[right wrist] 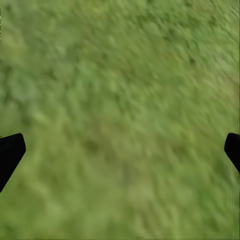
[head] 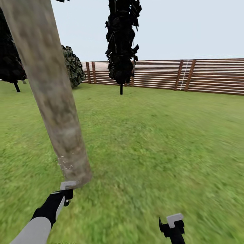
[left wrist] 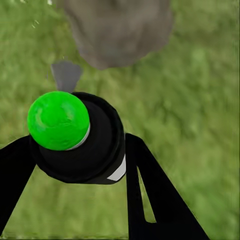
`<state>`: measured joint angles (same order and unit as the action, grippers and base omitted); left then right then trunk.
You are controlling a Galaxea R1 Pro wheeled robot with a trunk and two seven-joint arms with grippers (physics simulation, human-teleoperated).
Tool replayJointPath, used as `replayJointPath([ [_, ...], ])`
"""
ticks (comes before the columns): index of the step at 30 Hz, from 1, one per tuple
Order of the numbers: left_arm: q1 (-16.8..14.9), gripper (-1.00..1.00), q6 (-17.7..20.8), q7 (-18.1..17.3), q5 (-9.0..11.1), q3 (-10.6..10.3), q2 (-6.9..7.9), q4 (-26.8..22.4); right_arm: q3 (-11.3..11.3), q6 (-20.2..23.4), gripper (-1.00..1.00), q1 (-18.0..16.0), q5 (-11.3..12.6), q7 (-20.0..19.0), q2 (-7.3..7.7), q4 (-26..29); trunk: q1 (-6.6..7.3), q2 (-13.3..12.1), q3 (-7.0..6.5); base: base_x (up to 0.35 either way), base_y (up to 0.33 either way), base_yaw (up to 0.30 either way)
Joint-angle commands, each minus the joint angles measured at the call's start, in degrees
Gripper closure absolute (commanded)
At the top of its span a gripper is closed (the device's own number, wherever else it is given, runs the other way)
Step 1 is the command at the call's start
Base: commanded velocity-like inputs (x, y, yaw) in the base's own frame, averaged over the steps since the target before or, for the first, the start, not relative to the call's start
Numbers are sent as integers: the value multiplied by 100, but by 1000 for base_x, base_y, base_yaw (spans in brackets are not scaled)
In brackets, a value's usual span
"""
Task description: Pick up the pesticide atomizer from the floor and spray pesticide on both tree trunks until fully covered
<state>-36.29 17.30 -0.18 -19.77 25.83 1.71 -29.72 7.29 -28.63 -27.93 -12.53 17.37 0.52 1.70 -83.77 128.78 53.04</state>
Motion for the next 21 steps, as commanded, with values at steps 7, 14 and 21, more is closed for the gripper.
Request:
replayJointPath([
  [7, 111, 100, -39, -17, -12, 503, 53, 18, 44, 6, -100, -2, -30, 49, 2, -3, 0, 2, 5, 100, -265, 273],
  [14, 113, 100, -314, 646, -128, -115, -342, -82, 50, 6, -100, -2, -30, 47, -7, -3, 0, 2, 5, 109, -266, 258],
  [21, 113, 100, -332, 749, -98, -190, -363, -18, 44, 6, -100, -2, -30, 47, -1, -3, 0, 2, 5, 95, -265, 21],
])
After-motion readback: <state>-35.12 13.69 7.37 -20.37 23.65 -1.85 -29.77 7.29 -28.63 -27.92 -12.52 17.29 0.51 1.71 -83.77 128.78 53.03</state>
